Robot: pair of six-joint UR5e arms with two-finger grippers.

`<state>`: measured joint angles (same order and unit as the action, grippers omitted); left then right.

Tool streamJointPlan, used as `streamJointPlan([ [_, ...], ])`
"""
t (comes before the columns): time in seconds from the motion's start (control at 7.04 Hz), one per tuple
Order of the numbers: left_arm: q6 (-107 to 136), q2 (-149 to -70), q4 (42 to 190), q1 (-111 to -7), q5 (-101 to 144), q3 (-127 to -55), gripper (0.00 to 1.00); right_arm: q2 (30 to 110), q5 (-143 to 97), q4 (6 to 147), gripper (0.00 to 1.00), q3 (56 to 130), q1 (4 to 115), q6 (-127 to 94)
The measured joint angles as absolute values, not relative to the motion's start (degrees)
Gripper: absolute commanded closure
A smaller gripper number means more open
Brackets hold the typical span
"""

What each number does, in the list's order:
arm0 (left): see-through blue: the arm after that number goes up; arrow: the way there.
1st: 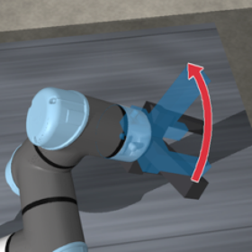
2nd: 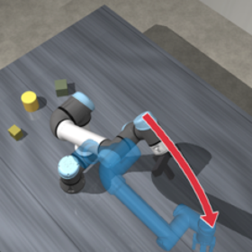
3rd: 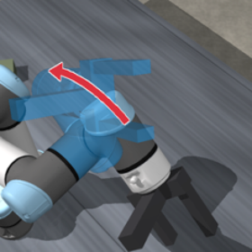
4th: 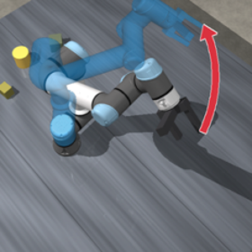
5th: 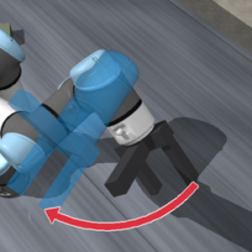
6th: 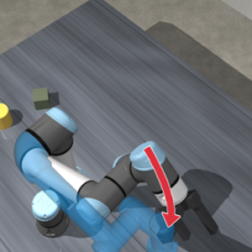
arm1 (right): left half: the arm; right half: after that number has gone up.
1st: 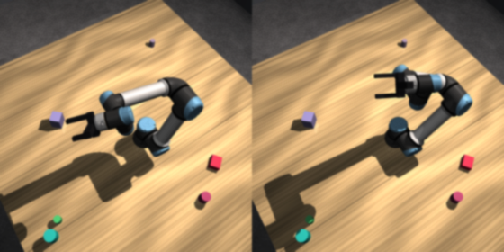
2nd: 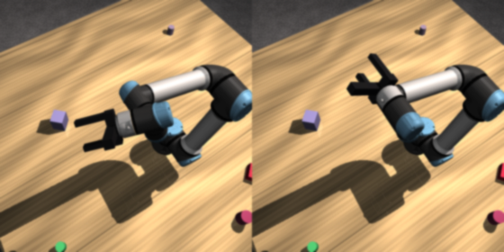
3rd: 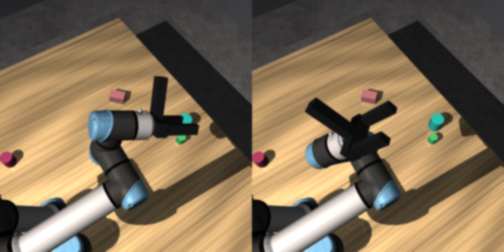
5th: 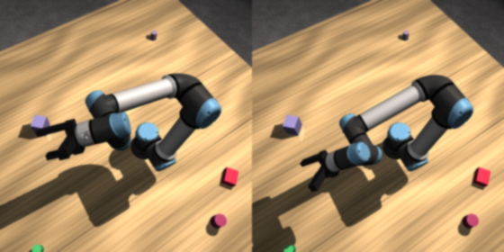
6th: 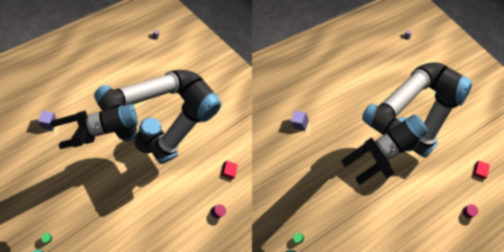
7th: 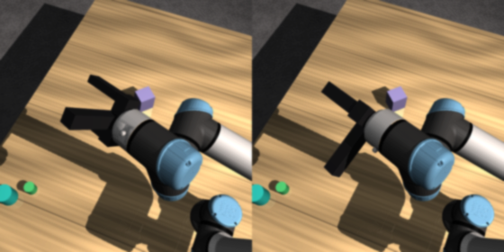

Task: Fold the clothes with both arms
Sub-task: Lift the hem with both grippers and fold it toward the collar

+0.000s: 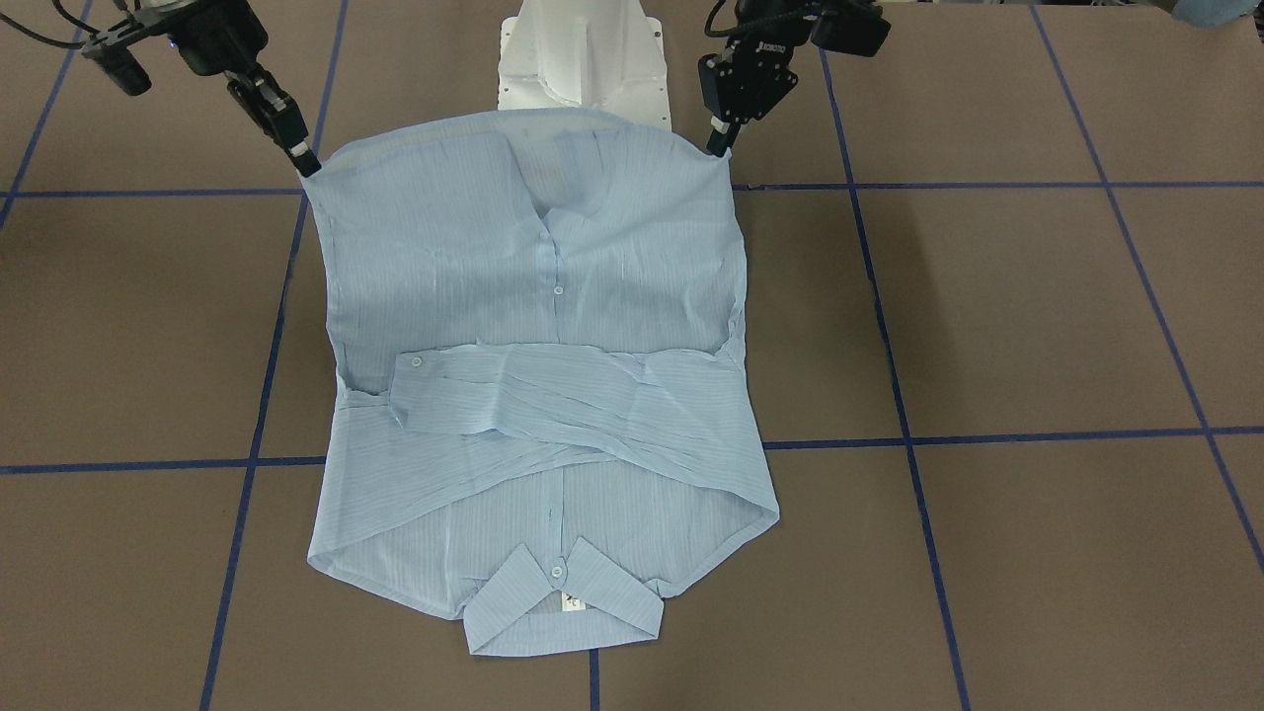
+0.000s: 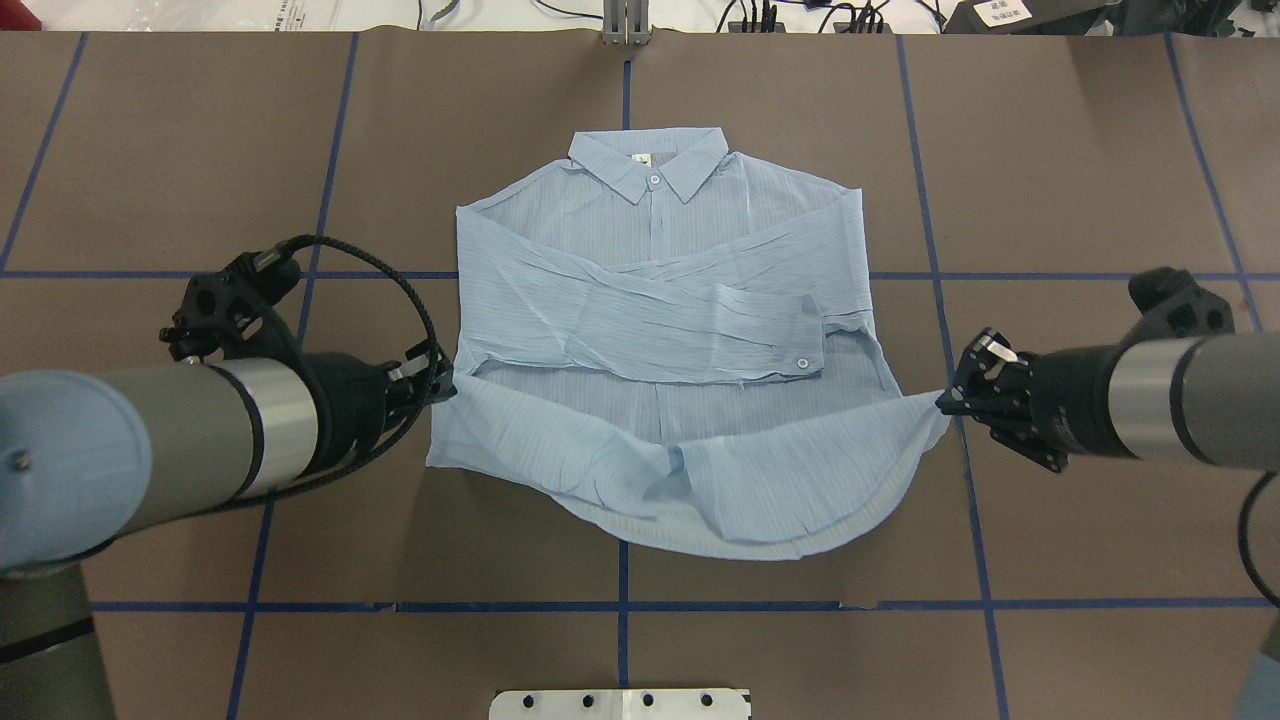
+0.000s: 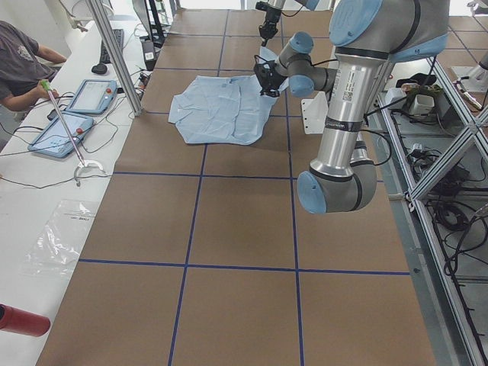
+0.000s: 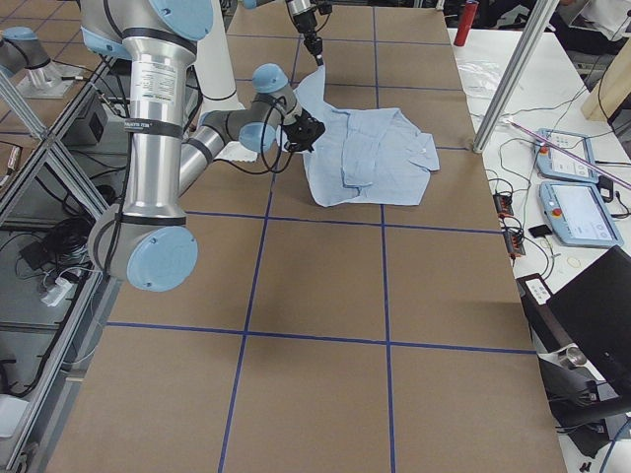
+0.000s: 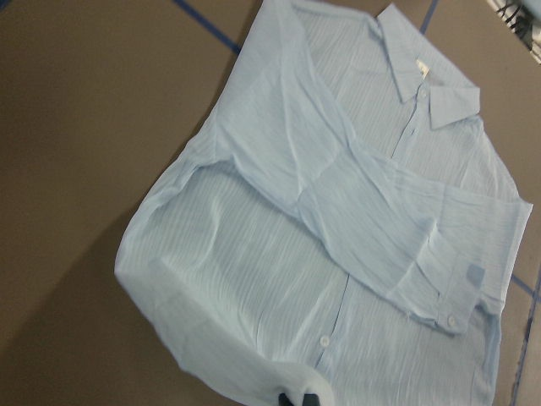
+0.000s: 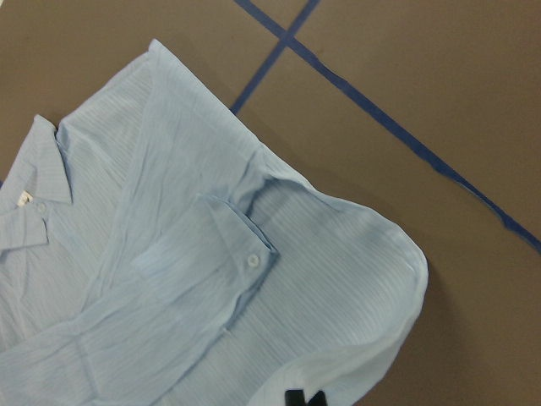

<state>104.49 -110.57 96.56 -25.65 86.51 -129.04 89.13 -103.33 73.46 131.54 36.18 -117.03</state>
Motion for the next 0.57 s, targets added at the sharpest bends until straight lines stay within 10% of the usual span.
streamJointPlan([
  [0.57, 97.84, -115.59, 110.13, -36.25, 87.81, -108.23, 1.00, 70.85, -105.00, 81.86, 1.00, 112.28, 45.49, -105.47],
])
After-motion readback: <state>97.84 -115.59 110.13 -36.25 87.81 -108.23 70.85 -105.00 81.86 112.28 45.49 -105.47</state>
